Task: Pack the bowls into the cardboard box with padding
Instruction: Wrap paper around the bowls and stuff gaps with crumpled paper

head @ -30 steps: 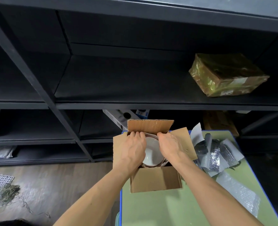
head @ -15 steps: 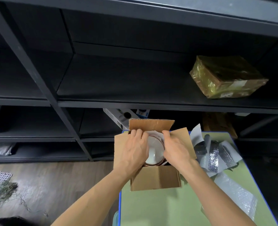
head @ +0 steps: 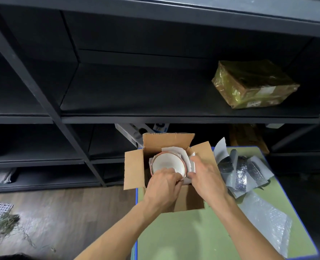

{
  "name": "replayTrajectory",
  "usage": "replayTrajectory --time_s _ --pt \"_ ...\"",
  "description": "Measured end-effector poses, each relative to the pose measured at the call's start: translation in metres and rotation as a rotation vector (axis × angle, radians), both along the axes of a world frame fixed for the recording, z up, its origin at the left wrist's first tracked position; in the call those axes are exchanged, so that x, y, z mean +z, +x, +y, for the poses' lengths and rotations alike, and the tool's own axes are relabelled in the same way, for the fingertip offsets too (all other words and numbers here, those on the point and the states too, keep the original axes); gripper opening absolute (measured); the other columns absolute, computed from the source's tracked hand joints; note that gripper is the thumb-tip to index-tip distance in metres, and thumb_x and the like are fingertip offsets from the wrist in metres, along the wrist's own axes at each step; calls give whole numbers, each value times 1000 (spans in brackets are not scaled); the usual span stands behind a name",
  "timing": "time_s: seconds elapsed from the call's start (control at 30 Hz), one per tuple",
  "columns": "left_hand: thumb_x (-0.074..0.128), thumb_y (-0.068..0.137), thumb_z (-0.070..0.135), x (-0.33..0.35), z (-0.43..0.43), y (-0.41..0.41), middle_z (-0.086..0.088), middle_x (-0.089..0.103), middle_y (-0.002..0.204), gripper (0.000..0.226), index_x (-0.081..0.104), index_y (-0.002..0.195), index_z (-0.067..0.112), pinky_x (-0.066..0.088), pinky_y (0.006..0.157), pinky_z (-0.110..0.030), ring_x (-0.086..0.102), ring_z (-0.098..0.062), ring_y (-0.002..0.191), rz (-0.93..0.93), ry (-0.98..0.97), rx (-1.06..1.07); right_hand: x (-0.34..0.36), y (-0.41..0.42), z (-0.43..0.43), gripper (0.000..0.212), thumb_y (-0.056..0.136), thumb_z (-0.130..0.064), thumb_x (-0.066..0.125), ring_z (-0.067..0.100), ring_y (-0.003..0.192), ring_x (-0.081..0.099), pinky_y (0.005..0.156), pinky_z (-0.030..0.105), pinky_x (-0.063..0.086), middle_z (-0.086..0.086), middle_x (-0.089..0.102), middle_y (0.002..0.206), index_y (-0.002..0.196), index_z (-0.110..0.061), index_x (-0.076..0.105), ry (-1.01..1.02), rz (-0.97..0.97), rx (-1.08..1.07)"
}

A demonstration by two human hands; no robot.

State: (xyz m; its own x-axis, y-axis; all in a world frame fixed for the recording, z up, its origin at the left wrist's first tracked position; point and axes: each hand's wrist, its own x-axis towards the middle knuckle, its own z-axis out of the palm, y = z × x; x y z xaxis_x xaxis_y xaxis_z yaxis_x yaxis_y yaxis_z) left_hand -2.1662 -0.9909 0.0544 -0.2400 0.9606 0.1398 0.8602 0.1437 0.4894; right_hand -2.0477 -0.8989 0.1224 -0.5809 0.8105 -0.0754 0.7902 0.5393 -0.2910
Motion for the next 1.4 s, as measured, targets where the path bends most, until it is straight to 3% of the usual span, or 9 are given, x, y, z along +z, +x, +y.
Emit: replayTrajectory --time_s 0.1,0.23,0.43,0.57,0.77,0.9,1.07,1.17,1.4 --pt "49 94 31 10 3 -9 -7 62 82 31 71 83 12 33 61 -33 58 -29 78 19 -78 -55 -4 1 -2 24 96 -14 56 32 99 60 64 34 30 8 66 101 119 -15 53 -33 -61 -20" --pt "50 95 40 20 5 -11 -1 69 95 30 72 104 22 48 69 -37 62 -21 85 -78 -54 -133 -3 -1 -1 20 91 -10 57 33 95 62 62 33 33 9 66 99 109 -17 55 -28 -138 21" --pt "48 89 27 18 1 -1 -2 64 82 19 63 84 16 42 60 -35 56 -24 76 -83 -100 -30 -9 -2 0 32 92 -10 56 33 98 61 63 35 34 9 69 101 122 -19 57 -34 -53 19" --pt "48 86 24 18 -1 -7 2 67 80 12 55 76 23 35 57 -30 53 -20 70 -136 -188 55 -15 -5 -3 22 94 -14 53 34 92 61 62 35 31 12 68 95 116 -15 56 -17 -39 51" --pt "50 91 24 16 -5 -8 3 68 82 17 63 82 18 48 63 -36 58 -20 75 -184 -158 78 -5 0 -4 34 101 -20 45 36 81 62 59 37 25 13 67 81 135 -21 45 55 64 42" --pt "49 93 40 13 -8 -4 7 67 86 23 65 90 24 51 69 -38 59 -16 81 -208 -123 95 -2 12 6 37 98 -17 45 34 82 64 65 41 45 9 69 82 134 -27 46 -43 87 10" --pt "41 88 54 16 -5 3 7 66 80 38 63 86 23 49 66 -36 57 -14 78 -205 -89 118 1 18 8 35 98 -18 45 26 85 67 78 40 53 -7 67 84 131 -28 52 -164 77 1" --pt "41 90 42 18 -4 7 5 64 78 33 60 79 18 50 65 -41 55 -18 75 -146 -103 124 0 24 3 39 100 -17 46 19 94 65 80 37 52 -17 69 101 137 -29 49 -197 136 33" --pt "38 88 53 19 -10 16 9 62 81 34 59 90 27 48 68 -35 55 -12 78 -153 -67 209 -8 49 3 35 99 -19 51 11 112 63 91 38 52 -18 68 117 131 -33 54 -199 287 81"
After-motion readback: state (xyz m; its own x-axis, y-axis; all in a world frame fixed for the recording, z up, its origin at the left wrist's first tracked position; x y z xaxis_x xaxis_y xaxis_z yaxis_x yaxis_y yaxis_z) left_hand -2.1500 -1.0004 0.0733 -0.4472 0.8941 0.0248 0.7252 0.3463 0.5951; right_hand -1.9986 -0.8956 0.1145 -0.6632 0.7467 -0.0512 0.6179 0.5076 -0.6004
